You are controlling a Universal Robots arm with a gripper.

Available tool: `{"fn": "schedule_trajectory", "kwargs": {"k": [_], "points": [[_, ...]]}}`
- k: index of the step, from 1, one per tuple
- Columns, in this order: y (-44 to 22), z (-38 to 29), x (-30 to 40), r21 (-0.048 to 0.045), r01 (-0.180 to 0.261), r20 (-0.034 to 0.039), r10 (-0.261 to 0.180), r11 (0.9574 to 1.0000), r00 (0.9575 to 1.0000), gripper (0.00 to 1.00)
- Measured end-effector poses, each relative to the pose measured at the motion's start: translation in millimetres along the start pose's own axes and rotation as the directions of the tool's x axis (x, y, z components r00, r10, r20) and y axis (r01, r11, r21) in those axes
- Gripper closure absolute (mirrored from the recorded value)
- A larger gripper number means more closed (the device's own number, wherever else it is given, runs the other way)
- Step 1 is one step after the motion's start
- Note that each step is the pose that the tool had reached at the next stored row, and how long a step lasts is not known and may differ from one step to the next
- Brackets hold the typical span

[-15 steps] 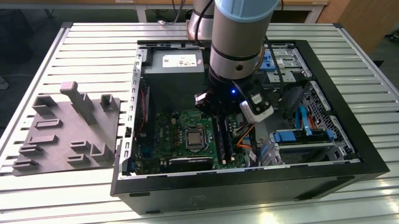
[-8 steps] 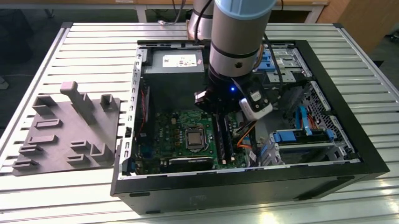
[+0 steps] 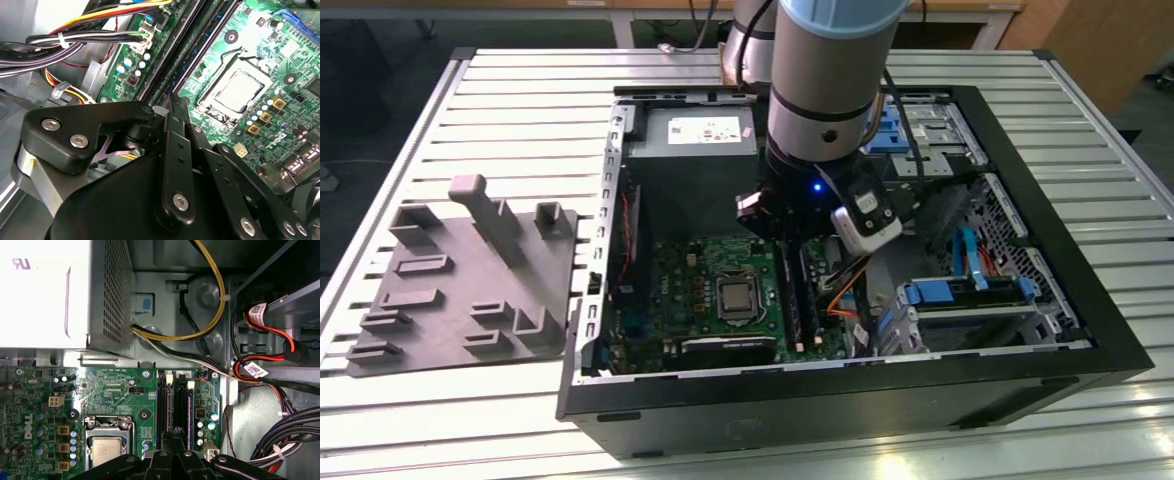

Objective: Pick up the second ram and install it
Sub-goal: 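Press down the second ram until it locks into place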

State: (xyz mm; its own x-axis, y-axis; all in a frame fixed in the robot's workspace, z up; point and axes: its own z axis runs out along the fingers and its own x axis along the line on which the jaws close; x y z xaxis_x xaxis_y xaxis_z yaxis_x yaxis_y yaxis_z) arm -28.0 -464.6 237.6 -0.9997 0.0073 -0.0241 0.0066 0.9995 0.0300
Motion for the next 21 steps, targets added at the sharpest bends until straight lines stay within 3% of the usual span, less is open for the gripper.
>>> {"fn": "schedule_trajectory", "kwargs": {"k": [21], "points": [[5.8, 1.2, 0.1, -0.0003, 0.000, -0.0001, 0.000, 1.0000, 1.0000, 0.89]]}}
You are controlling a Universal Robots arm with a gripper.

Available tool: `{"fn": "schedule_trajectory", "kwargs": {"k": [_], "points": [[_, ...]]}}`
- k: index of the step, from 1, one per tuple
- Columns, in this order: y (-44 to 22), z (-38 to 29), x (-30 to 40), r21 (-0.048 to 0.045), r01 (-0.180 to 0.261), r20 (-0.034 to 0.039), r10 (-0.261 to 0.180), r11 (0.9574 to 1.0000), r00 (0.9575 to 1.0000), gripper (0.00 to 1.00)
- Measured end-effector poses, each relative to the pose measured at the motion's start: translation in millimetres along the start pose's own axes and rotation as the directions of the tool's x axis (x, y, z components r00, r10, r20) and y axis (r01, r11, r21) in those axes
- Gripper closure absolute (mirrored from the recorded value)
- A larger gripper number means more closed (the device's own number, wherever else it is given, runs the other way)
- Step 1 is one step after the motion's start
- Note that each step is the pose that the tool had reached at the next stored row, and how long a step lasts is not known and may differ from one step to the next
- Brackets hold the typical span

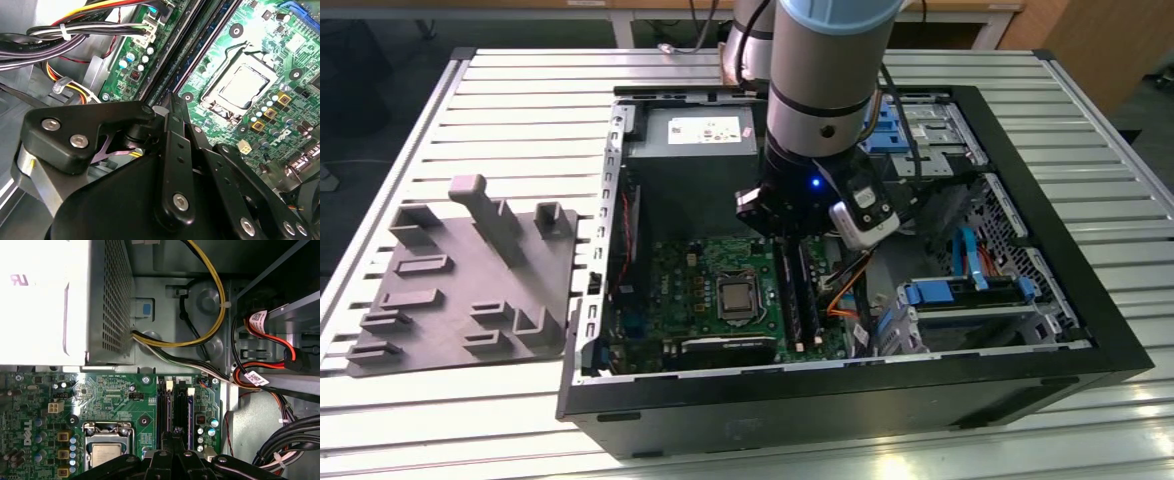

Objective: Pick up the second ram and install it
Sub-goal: 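Press down the second ram until it locks into place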

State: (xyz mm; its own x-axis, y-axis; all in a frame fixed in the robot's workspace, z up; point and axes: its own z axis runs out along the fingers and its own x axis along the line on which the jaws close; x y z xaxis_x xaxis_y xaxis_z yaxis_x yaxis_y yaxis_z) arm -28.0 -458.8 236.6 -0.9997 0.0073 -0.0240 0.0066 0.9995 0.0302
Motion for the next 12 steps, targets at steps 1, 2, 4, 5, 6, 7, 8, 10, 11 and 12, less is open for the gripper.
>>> {"fn": "schedule_trajectory", "kwargs": {"k": [1, 2, 4, 5, 6, 7, 8, 10, 11, 12], "points": [[0.2, 0.2, 0.0, -0.0003, 0.000, 0.0002, 0.000, 1.0000, 1.0000, 0.89], [0.6, 0.2, 0.0, -0.0001, 0.000, 0.0001, 0.000, 1.0000, 1.0000, 0.89], [1.5, 0.3, 0.0, -0.0002, 0.000, 0.0001, 0.000, 1.0000, 1.0000, 0.89], [1.9, 0.3, 0.0, -0.0002, 0.000, 0.0001, 0.000, 1.0000, 1.0000, 0.89], [2.2, 0.4, 0.0, -0.0001, 0.000, 0.0001, 0.000, 1.0000, 1.0000, 0.89], [2.6, 0.4, 0.0, -0.0001, 0.000, 0.0001, 0.000, 1.0000, 1.0000, 0.89], [2.9, 0.5, 0.0, -0.0002, 0.000, 0.0001, 0.000, 1.0000, 1.0000, 0.89], [3.6, 0.6, 0.0, -0.0002, 0.000, 0.0001, 0.000, 1.0000, 1.0000, 0.89], [3.8, 0.7, 0.0, -0.0003, 0.000, 0.0001, 0.000, 1.0000, 1.0000, 0.89], [3.9, 0.6, 0.1, -0.0002, 0.000, 0.0001, 0.000, 1.0000, 1.0000, 0.89]]}}
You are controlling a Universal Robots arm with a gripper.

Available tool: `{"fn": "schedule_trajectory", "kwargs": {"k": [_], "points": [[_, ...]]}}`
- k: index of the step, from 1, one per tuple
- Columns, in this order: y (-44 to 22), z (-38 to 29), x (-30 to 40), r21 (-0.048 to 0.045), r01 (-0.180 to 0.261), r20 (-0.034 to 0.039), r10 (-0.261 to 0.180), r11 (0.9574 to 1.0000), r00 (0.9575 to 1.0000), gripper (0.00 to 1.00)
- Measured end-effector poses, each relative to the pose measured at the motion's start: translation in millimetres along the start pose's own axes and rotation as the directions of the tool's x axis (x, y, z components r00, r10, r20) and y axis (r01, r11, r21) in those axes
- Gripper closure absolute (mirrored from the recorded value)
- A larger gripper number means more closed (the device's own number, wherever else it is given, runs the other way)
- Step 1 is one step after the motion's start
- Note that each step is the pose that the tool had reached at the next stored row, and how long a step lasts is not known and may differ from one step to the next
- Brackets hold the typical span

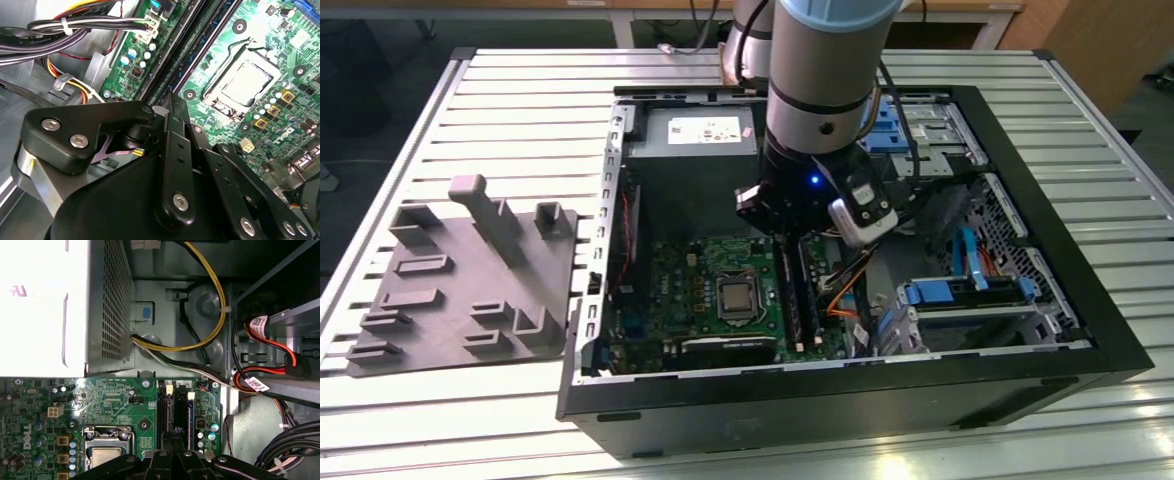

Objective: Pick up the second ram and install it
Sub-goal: 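Press down the second ram until it locks into place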

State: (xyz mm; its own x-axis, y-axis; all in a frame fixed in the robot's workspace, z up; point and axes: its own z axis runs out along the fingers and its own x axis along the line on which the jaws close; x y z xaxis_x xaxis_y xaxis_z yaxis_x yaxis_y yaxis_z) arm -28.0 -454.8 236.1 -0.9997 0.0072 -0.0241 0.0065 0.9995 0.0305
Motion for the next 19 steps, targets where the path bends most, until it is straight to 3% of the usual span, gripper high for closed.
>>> {"fn": "schedule_trajectory", "kwargs": {"k": [19], "points": [[7.1, 1.9, -0.9, 0.0000, 0.000, 0.0001, 0.000, 1.0000, 1.0000, 0.89]]}}
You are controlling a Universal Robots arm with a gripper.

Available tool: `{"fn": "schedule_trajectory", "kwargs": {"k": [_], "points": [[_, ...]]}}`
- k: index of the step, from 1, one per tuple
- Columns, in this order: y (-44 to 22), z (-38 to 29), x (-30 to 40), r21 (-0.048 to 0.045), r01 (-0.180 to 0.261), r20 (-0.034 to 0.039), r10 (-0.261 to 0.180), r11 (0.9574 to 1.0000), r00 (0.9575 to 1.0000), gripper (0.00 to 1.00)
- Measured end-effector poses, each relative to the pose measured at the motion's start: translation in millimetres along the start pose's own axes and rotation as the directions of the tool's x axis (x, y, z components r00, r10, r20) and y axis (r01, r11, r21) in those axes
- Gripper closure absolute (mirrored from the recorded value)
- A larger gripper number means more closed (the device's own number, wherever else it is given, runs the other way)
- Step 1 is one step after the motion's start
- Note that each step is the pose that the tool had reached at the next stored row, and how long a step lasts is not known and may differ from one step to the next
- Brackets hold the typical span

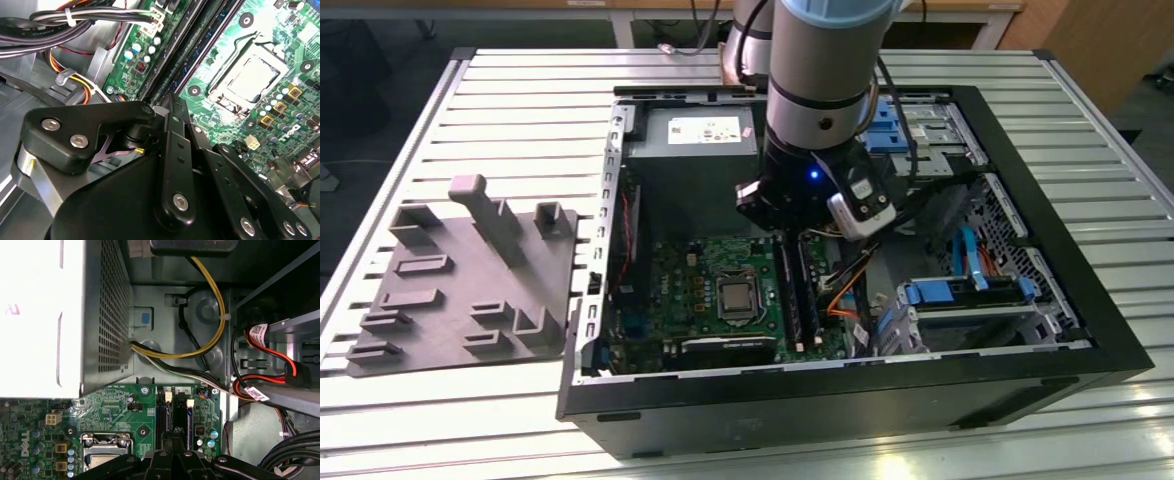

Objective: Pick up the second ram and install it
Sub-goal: 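Press down the second ram until it locks into place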

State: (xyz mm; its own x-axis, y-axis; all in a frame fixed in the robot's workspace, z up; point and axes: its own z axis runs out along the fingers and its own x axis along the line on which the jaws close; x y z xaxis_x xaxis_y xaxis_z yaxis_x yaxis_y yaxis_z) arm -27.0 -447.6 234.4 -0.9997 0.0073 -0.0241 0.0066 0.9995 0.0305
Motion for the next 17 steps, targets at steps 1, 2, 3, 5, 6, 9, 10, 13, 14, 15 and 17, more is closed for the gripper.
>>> {"fn": "schedule_trajectory", "kwargs": {"k": [1, 2, 3, 5, 6, 9, 10, 13, 14, 15, 17], "points": [[0.7, 0.1, 0.0, 0.0000, 0.000, 0.0000, 0.000, 1.0000, 1.0000, 0.89], [1.2, 0.2, 0.0, 0.0001, 0.000, 0.0000, 0.000, 1.0000, 1.0000, 0.89], [1.7, 0.3, 0.0, 0.0000, 0.000, 0.0000, 0.000, 1.0000, 1.0000, 0.89], [3.0, 0.6, 0.0, 0.0000, 0.000, 0.0000, 0.000, 1.0000, 1.0000, 0.89], [3.5, 0.8, 0.0, -0.0001, 0.000, 0.0000, 0.000, 1.0000, 1.0000, 0.89], [4.7, 1.6, 0.1, -0.0006, 0.000, 0.0000, 0.000, 1.0000, 1.0000, 0.89], [5.1, 1.9, 0.1, -0.0007, 0.000, 0.0000, 0.000, 1.0000, 1.0000, 0.89], [6.2, 3.1, 0.1, -0.0007, 0.000, 0.0000, 0.000, 1.0000, 1.0000, 0.89], [6.4, 3.9, 0.1, -0.0008, 0.000, 0.0000, 0.000, 1.0000, 1.0000, 0.89], [6.6, 4.5, 0.1, -0.0008, 0.000, 0.0000, 0.000, 1.0000, 1.0000, 0.89], [7.0, 5.6, 0.2, -0.0009, 0.000, 0.0000, 0.000, 1.0000, 1.0000, 0.89]]}}
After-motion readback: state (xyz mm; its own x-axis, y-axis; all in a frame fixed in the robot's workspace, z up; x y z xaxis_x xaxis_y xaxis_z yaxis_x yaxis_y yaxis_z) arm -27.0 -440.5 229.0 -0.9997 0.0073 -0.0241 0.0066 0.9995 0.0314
